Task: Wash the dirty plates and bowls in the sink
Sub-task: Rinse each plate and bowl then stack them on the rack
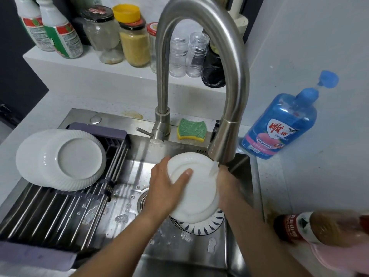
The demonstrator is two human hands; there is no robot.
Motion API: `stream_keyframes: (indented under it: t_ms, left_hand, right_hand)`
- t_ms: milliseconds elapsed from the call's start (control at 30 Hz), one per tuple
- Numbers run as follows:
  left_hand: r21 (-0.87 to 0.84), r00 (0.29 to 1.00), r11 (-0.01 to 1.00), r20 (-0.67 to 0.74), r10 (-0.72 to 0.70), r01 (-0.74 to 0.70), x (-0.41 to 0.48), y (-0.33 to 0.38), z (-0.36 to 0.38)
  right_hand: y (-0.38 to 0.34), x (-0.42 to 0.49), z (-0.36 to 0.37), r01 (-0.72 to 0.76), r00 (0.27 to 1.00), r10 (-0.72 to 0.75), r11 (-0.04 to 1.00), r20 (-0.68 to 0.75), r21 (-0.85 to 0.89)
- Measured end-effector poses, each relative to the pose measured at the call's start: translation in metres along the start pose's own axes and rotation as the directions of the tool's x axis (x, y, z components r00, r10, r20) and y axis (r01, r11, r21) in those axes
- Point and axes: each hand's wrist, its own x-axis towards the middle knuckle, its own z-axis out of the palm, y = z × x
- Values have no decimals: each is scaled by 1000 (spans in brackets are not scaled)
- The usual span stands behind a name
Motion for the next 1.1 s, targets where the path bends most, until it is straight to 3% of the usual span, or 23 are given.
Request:
stream_keyframes:
  t_ms: [100, 300, 400, 467, 567, 667, 767, 900, 967, 1100]
  left_hand:
    - [165, 987, 983, -152, -59, 84, -3, 11, 14]
    - [-61, 929, 950, -200, -311, 305, 14, 23, 23]
    - [-378, 803, 761, -70, -591, 527, 27, 18, 22]
    - [-508, 728, 606, 62, -683, 612, 28, 12, 20]
    - [-581, 689, 514, 115, -715, 630, 22, 3, 21]
    - [-607, 624, 337, 353, -697, 720, 17, -2, 20]
    - [-520, 520, 178, 643, -562, 835, 20, -10, 7]
    - [-533, 502, 53, 753, -426, 844, 21, -20, -9]
    - [-551, 513, 42, 743, -430, 834, 19, -27, -11]
    - [-565, 587, 201, 670, -454, 800, 13, -45, -11]
  right_hand:
    - [-3, -14, -3, 67, 996, -69, 997, -49, -39]
    - [-7, -39, -18, 143, 988, -144, 990, -58, -12]
    - [1, -43, -23, 165, 982, -168, 985, -88, -48]
    - [6, -45, -21, 195, 975, -198, 980, -103, -45]
    - [15, -45, -15, 219, 968, -214, 975, -128, 26]
    - [14, -46, -13, 301, 944, -290, 952, -160, 48]
    - [16, -50, -14, 456, 885, -444, 886, -142, 77]
    - [34, -50, -18, 640, 768, -640, 768, -8, 27]
    - [45, -43, -21, 688, 724, -688, 725, 56, 13]
    - [64, -22, -28, 726, 680, -710, 686, 186, -38]
